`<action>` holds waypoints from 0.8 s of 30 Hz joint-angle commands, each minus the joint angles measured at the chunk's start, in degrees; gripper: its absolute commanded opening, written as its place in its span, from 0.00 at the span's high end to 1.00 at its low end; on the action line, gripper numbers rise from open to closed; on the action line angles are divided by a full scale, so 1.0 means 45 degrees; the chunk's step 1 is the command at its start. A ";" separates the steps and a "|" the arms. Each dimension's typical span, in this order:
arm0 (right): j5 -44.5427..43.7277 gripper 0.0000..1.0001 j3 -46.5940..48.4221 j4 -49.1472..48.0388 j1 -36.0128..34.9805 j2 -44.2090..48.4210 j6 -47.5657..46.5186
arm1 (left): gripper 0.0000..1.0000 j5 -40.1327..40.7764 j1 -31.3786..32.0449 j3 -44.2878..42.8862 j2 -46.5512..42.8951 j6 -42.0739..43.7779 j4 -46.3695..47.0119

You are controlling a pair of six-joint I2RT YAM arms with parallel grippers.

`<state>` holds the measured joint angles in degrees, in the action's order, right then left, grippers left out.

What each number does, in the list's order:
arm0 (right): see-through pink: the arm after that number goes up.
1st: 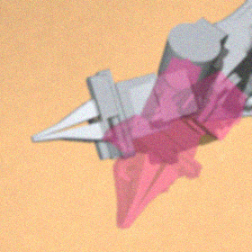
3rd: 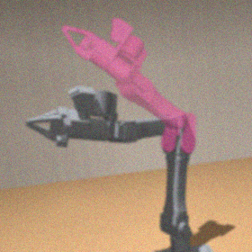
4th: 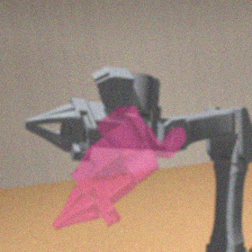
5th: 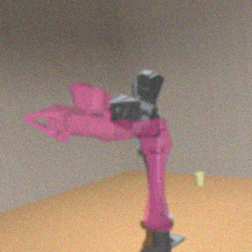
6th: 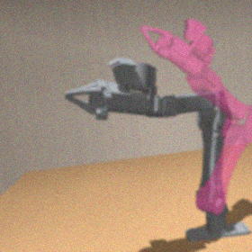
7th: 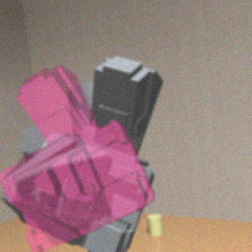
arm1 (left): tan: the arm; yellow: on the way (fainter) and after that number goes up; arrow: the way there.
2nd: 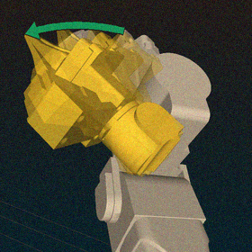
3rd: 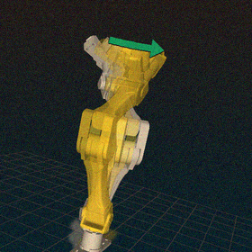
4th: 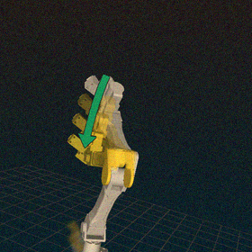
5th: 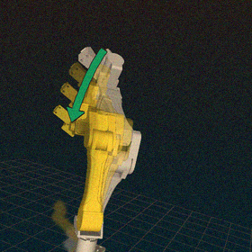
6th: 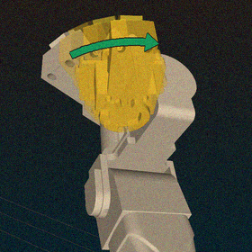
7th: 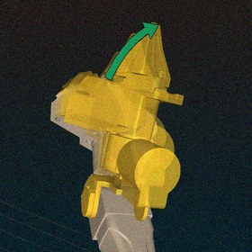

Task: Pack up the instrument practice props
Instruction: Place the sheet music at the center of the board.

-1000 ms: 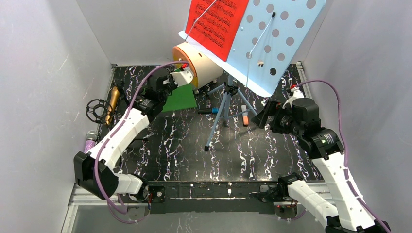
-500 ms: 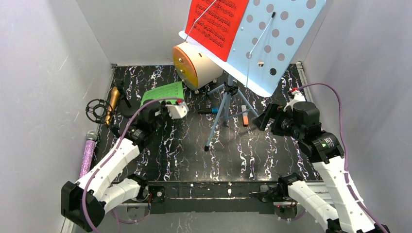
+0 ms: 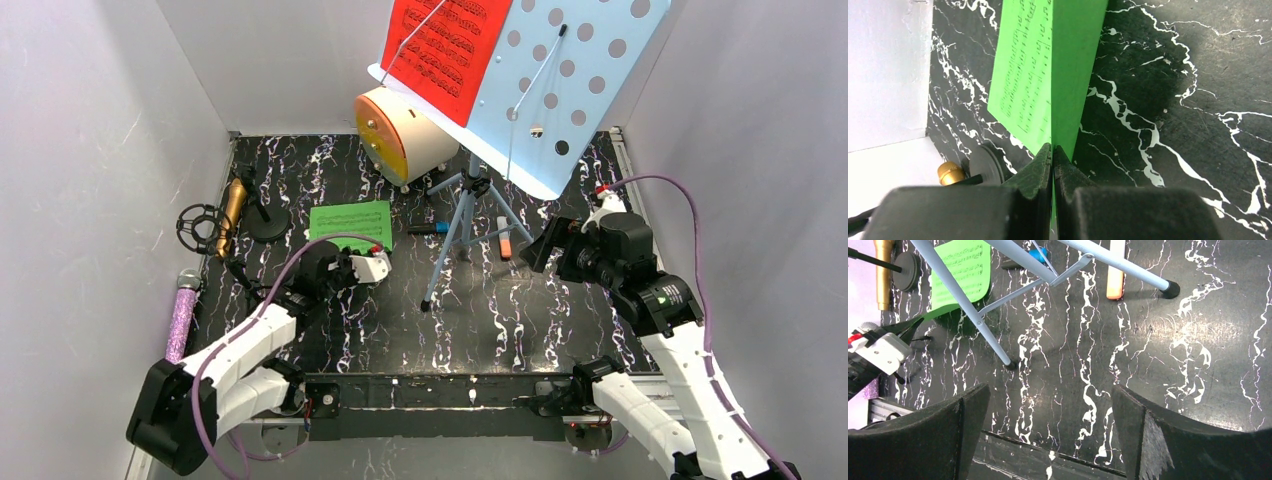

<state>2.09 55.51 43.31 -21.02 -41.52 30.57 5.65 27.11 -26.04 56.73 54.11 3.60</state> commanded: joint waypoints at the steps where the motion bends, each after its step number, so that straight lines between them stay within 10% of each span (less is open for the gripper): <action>1: -0.0088 0.01 -0.0156 -0.0550 0.0041 0.0203 -0.0211 | 1.00 0.0014 -0.0010 0.0368 0.0989 0.0359 0.1648; 24: 0.0621 0.01 -0.1215 -0.1599 0.0042 0.0133 -0.0516 | 1.00 0.0587 -0.0010 -0.0293 0.4635 0.0039 0.3840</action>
<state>3.42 50.65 39.79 -21.02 -41.23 29.69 9.43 27.11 -25.30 75.29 55.99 19.86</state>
